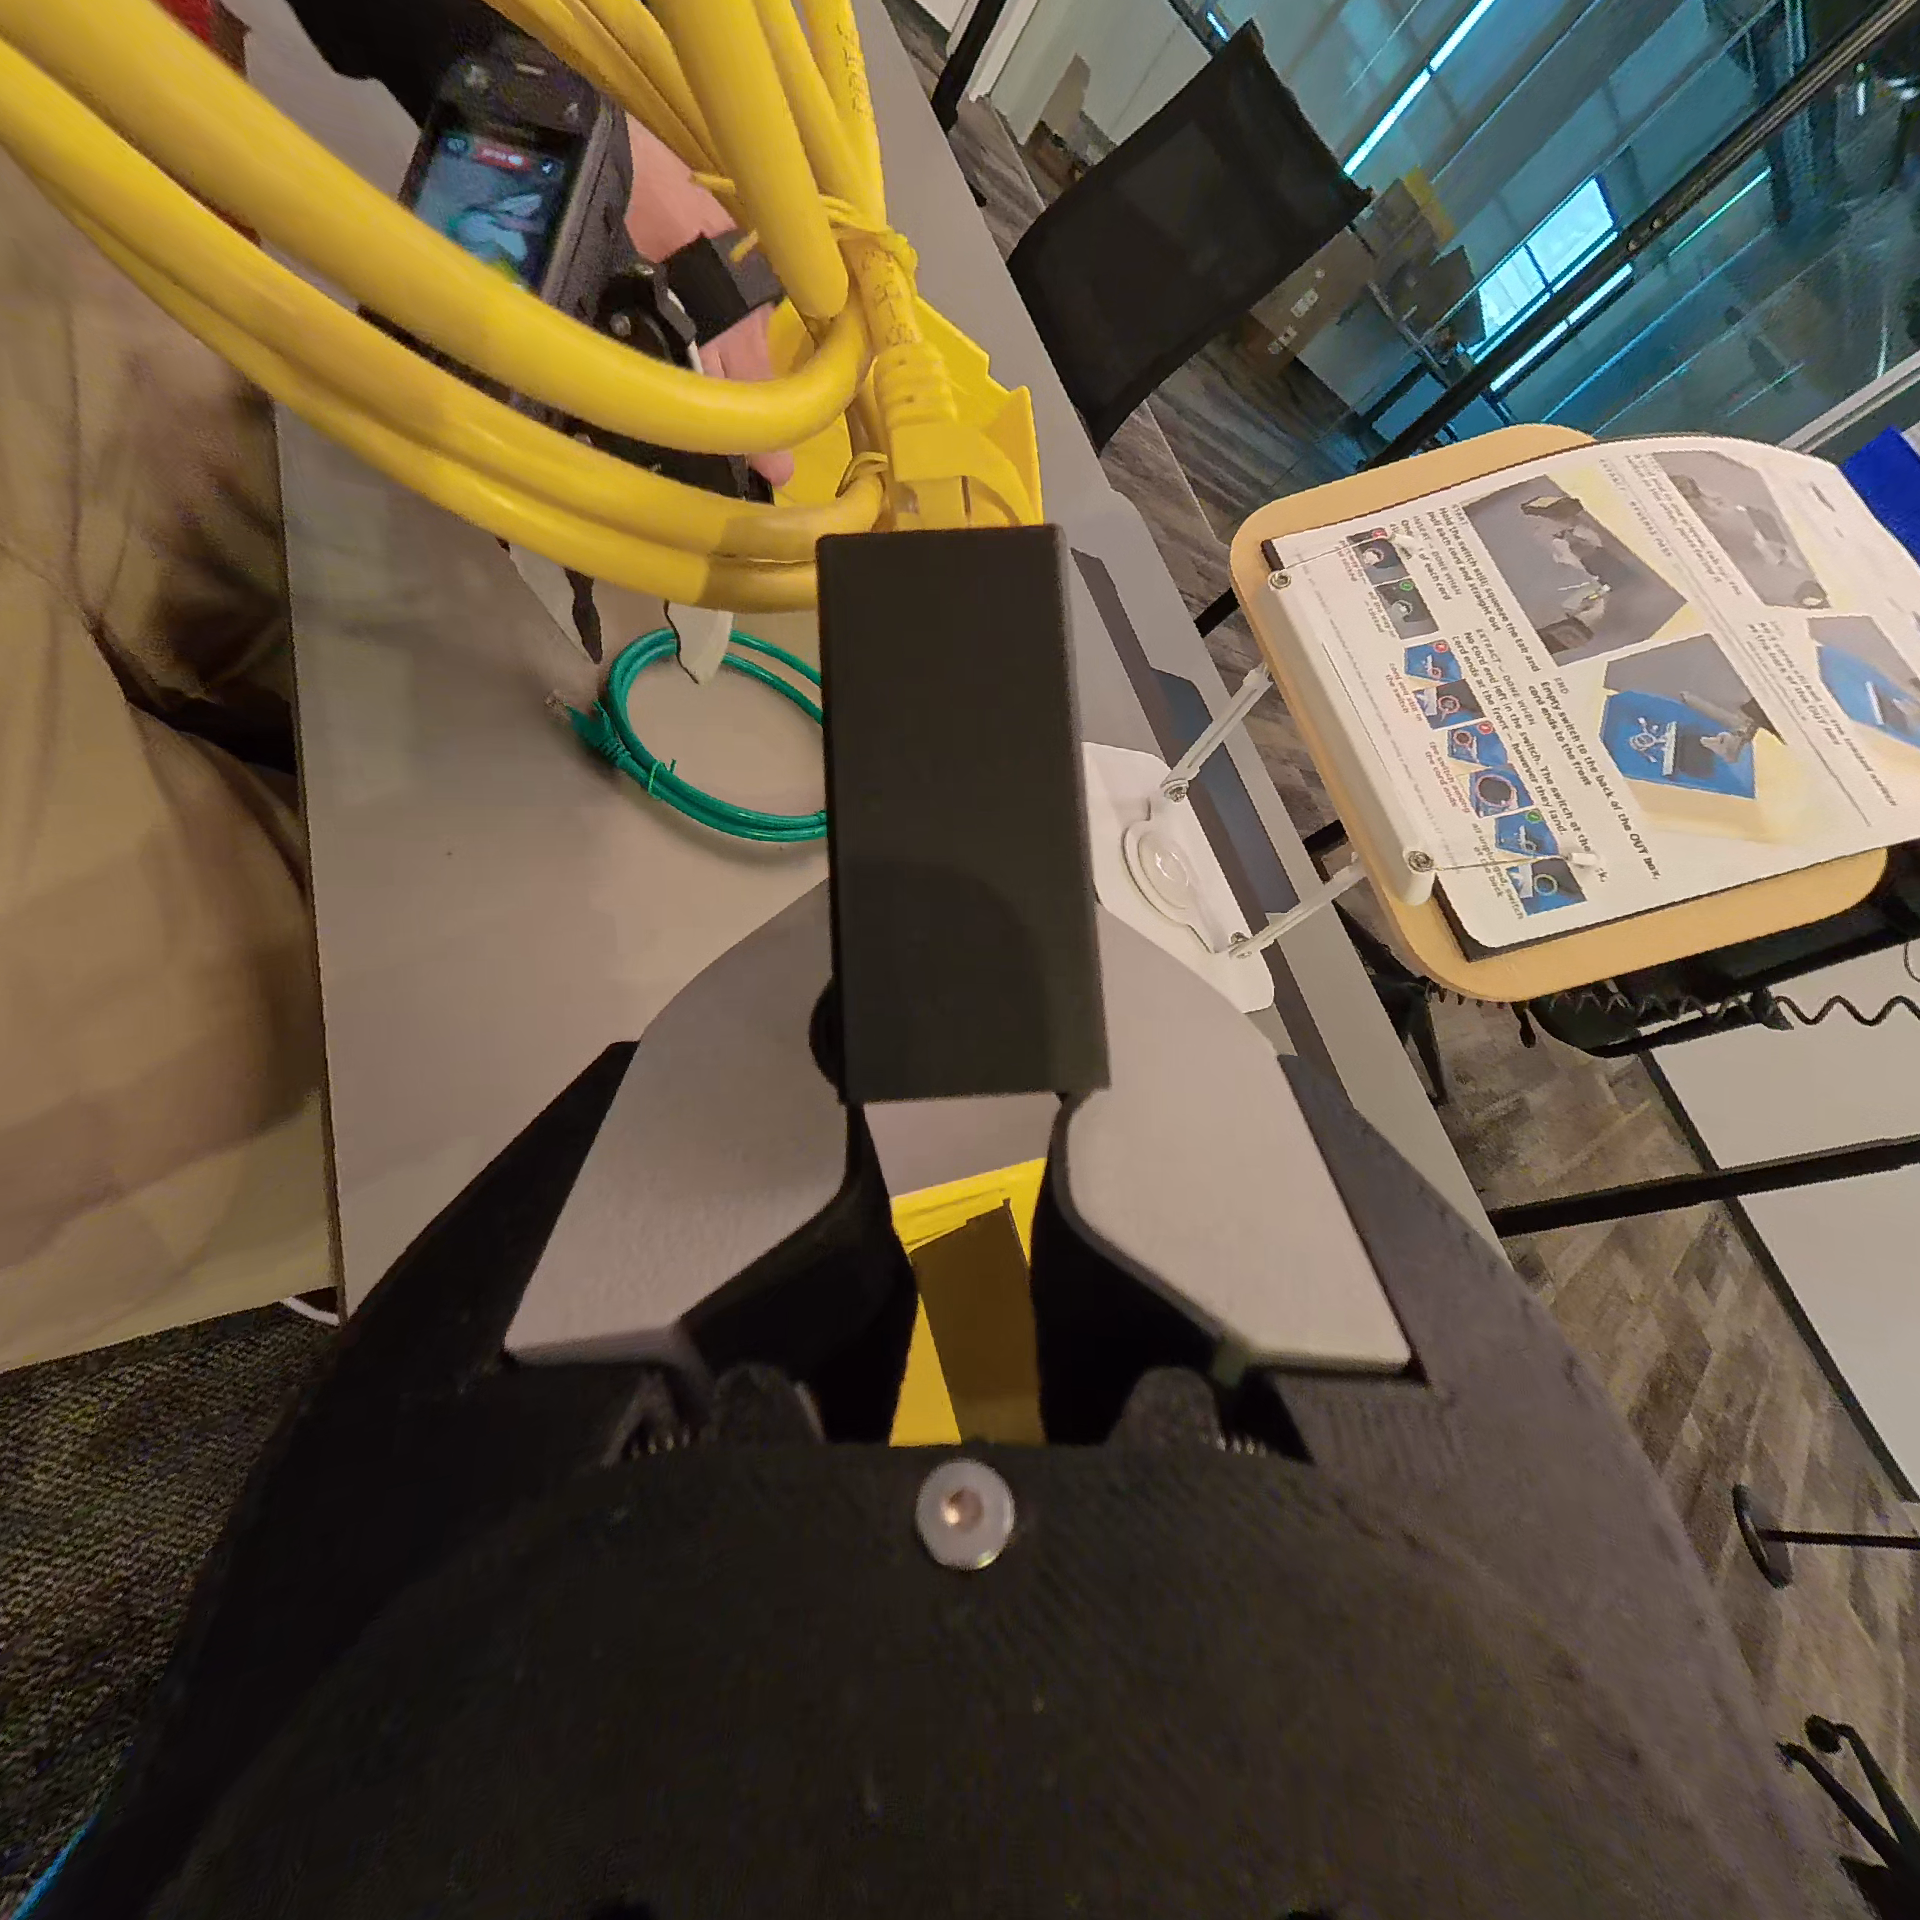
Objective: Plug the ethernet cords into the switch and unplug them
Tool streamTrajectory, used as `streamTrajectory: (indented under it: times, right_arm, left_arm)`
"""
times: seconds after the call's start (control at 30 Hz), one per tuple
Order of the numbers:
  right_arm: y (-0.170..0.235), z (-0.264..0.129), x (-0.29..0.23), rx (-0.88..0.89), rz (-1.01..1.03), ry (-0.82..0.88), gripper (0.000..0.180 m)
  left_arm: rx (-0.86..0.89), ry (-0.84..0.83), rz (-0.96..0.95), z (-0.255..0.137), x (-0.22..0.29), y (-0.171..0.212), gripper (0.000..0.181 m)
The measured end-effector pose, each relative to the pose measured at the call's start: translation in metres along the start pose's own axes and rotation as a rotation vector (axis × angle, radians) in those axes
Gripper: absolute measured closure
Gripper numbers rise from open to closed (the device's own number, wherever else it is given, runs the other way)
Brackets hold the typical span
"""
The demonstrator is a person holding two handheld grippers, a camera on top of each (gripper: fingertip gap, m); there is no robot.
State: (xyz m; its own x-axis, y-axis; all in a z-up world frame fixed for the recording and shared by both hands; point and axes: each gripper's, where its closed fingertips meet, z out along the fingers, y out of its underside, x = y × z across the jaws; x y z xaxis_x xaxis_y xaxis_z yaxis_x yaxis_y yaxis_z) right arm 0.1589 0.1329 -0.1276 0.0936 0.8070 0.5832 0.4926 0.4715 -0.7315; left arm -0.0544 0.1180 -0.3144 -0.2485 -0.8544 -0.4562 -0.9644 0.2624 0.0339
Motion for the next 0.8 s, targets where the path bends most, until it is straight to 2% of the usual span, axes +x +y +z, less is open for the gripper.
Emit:
streamTrajectory:
  times: [0.03,0.13,0.2,0.33,0.43,0.53,0.63,0.8]
  right_arm:
    - [0.0,-0.003,0.0,0.005,0.003,0.003,0.15]
    - [0.002,-0.011,0.003,0.013,0.014,0.019,0.15]
    - [0.003,-0.015,0.004,0.017,0.022,0.027,0.15]
    - [0.006,-0.019,0.006,0.02,0.031,0.035,0.15]
    - [0.007,-0.021,0.006,0.018,0.033,0.036,0.15]
    - [0.008,-0.022,0.007,0.019,0.036,0.04,0.15]
    - [0.009,-0.024,0.008,0.018,0.039,0.044,0.15]
    - [0.012,-0.03,0.009,0.018,0.047,0.049,0.15]
  left_arm:
    - [0.03,-0.031,0.073,0.0,-0.003,-0.006,0.135]
    - [0.054,-0.169,0.32,0.002,-0.013,-0.016,0.131]
    - [0.074,-0.204,0.408,0.005,-0.015,-0.022,0.134]
    - [0.122,-0.202,0.522,0.011,-0.011,-0.039,0.136]
    - [0.145,-0.189,0.538,0.017,-0.012,-0.049,0.148]
    - [0.156,-0.072,0.39,0.023,-0.015,-0.057,0.157]
    - [0.205,-0.055,0.269,0.03,-0.024,-0.07,0.163]
    - [0.227,0.076,-0.142,0.037,-0.038,-0.084,0.167]
